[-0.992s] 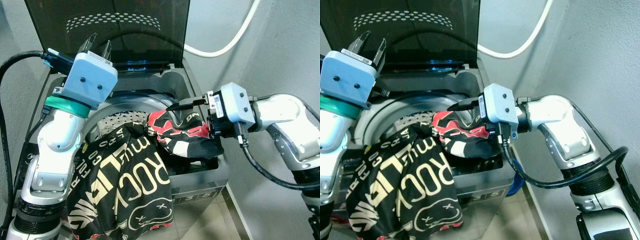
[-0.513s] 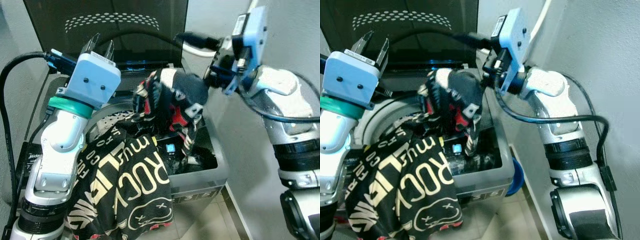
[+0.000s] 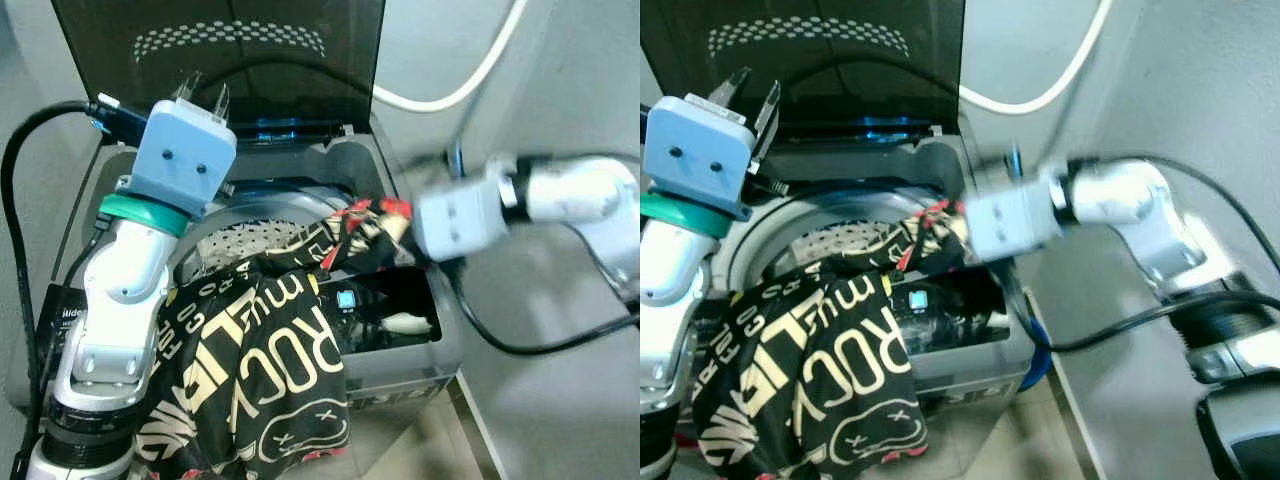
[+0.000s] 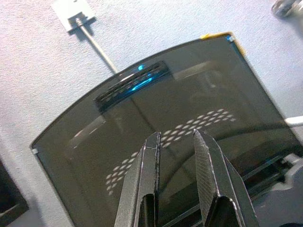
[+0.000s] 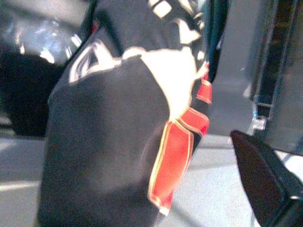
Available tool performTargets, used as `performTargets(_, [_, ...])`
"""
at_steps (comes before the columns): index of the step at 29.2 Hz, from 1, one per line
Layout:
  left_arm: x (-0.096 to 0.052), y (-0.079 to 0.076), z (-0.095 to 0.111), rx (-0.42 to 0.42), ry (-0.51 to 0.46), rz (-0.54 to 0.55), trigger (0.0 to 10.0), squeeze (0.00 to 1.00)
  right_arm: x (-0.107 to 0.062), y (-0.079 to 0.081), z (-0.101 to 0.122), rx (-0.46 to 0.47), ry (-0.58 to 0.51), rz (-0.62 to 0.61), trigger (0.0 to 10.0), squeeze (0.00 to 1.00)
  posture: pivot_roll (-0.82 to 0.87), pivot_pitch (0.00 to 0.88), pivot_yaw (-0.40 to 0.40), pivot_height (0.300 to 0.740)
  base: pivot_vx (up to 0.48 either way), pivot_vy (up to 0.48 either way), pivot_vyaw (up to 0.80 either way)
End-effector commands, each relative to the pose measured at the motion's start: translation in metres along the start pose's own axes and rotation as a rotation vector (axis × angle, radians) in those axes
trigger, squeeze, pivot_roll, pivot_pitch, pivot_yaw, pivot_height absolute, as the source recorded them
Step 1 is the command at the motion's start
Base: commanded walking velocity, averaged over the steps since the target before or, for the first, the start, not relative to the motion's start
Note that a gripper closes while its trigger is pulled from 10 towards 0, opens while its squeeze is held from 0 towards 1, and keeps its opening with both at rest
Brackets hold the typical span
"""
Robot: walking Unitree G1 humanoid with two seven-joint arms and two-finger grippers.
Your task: Clothes washing
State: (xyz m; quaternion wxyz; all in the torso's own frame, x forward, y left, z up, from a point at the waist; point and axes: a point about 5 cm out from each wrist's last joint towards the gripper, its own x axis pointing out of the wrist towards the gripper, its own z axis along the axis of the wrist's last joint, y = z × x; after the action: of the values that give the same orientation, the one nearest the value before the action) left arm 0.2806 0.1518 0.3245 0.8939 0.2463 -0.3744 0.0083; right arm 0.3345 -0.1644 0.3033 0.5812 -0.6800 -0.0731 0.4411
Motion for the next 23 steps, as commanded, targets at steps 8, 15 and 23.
performTargets(8, [-0.001,-0.001,0.002,-0.01,-0.008,-0.004,10.0,0.0,-0.016,-0.01,-0.02,-0.094,0.143,0.021,10.0,0.0,0.13,0.033,0.047,0.74,0.0,0.0,0.0])
performTargets(15, [-0.001,0.0,0.002,-0.011,-0.005,-0.001,10.0,0.0,-0.024,-0.024,0.0,0.134,-0.16,-0.114,10.0,0.0,0.14,0.034,0.043,0.74,0.0,0.0,0.0])
performTargets(23, [-0.001,0.0,0.003,-0.011,-0.005,-0.003,10.0,0.0,-0.041,-0.063,-0.012,0.2,-0.14,-0.552,10.0,0.0,0.14,0.038,0.054,0.74,0.0,0.0,0.0])
